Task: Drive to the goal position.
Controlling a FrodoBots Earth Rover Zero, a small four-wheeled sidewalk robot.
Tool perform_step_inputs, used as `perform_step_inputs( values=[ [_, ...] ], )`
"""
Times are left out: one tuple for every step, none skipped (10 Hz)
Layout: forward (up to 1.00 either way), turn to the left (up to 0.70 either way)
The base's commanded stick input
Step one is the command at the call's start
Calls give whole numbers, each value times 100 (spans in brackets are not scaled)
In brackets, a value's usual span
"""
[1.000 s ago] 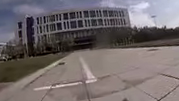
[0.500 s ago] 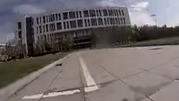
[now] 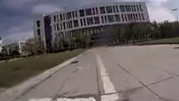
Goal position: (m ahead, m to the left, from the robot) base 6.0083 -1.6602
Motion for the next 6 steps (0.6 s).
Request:
perform_step_inputs(
  values=[
    [69,0],
    [69,0],
    [70,0],
    [69,0],
    [70,0],
    [70,0]
  ],
)
